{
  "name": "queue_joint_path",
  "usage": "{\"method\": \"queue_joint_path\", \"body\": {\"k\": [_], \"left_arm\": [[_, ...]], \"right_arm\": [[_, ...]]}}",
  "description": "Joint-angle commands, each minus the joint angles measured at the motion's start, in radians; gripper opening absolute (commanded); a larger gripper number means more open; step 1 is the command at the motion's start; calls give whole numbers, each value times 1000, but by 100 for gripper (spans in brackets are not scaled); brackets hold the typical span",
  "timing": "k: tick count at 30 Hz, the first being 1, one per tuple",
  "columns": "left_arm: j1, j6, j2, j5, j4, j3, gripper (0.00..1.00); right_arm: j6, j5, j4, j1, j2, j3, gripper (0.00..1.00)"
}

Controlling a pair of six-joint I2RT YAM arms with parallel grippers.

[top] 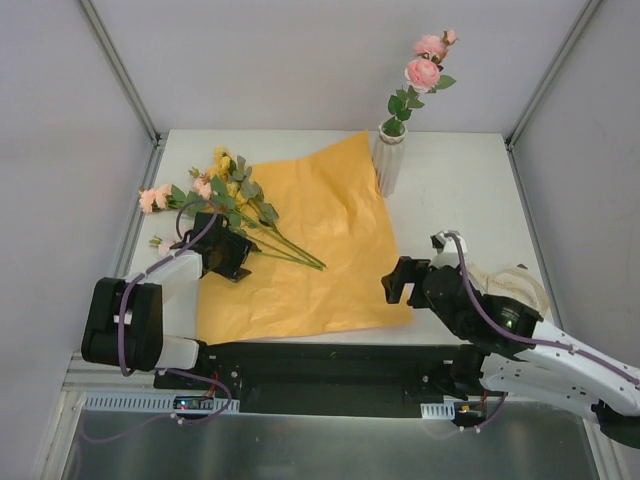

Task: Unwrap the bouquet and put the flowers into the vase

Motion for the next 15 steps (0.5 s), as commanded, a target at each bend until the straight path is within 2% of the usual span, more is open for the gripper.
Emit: {"method": "queue_joint_path", "body": {"k": [1,8,11,13,15], "left_arm": [[12,-117,73,51,159,11,61],[27,-196,173,34,262,-13,52],[32,-195,203,47,274,4,44],[34,-210,204,41,280,4,39],[35,-218,182,22,283,-2,38]], "right_arm": [[62,72,-78,5,-59,-12,100],[112,101,-167,5,-155,-24,100],[132,109,-179,5,-176,-30,99],[137,109,-178,5,-178,-33,99],[140,106,-170,5,-169,-32,99]]}}
